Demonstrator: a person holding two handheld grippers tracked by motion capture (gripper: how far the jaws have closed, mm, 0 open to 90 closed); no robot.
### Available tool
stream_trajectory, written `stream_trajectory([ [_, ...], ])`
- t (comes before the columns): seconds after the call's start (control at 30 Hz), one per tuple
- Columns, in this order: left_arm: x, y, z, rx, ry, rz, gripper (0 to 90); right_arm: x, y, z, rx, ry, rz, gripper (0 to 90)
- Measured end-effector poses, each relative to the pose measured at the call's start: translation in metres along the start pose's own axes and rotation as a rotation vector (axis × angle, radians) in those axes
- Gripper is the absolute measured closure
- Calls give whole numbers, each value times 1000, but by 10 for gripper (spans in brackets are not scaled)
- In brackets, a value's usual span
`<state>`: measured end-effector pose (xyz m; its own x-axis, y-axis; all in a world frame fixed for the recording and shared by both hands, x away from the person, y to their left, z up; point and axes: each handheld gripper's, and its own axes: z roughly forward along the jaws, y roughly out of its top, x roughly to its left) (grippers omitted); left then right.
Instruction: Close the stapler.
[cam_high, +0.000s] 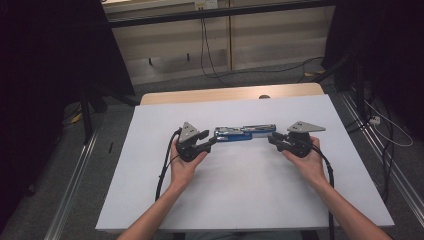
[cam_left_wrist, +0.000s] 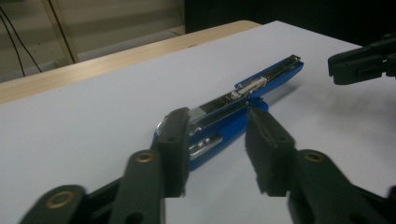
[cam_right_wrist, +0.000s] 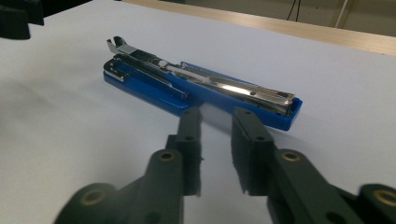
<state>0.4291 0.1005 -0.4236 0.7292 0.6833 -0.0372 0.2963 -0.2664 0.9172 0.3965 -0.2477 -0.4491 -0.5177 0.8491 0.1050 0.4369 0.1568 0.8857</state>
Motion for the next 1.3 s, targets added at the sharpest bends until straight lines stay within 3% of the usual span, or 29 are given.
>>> stream_trajectory([
  [0.17, -2, 0, 9, 1, -31, -5, 791, -3, 0, 1, 1, 8, -5, 900],
  [0.33, -1, 2, 17, 15, -48, 4, 900, -3, -1, 1, 15, 6, -10, 900],
  [0.47, 2, -1, 26, 51, -44, -8, 900, -2, 0, 2, 21, 8, -22, 900],
  [0.67, 5, -1, 39, 100, -40, 16, 900, -3, -2, 6, 43, 1, -22, 900],
  [0.77, 8, -2, 46, 116, -39, -7, 900, -4, -3, 8, 55, -1, -18, 900],
  [1.03, 11, -6, 59, 171, -19, 51, 900, -5, -2, 10, 67, -1, -27, 900],
  [1.13, 13, -7, 62, 174, -12, 36, 900, -4, -2, 10, 72, 0, -30, 900],
  [1.17, 14, -7, 62, 184, -4, 49, 900, -4, -2, 10, 74, -1, -31, 900],
  [1.2, 15, -7, 63, 188, -14, 29, 900, -4, -2, 10, 76, 0, -31, 900],
  [1.27, 16, -8, 64, 195, -4, 51, 900, -5, -2, 11, 82, 1, -31, 900],
  [1.3, 15, -9, 65, 187, -11, 30, 900, -5, -2, 11, 86, -1, -31, 900],
])
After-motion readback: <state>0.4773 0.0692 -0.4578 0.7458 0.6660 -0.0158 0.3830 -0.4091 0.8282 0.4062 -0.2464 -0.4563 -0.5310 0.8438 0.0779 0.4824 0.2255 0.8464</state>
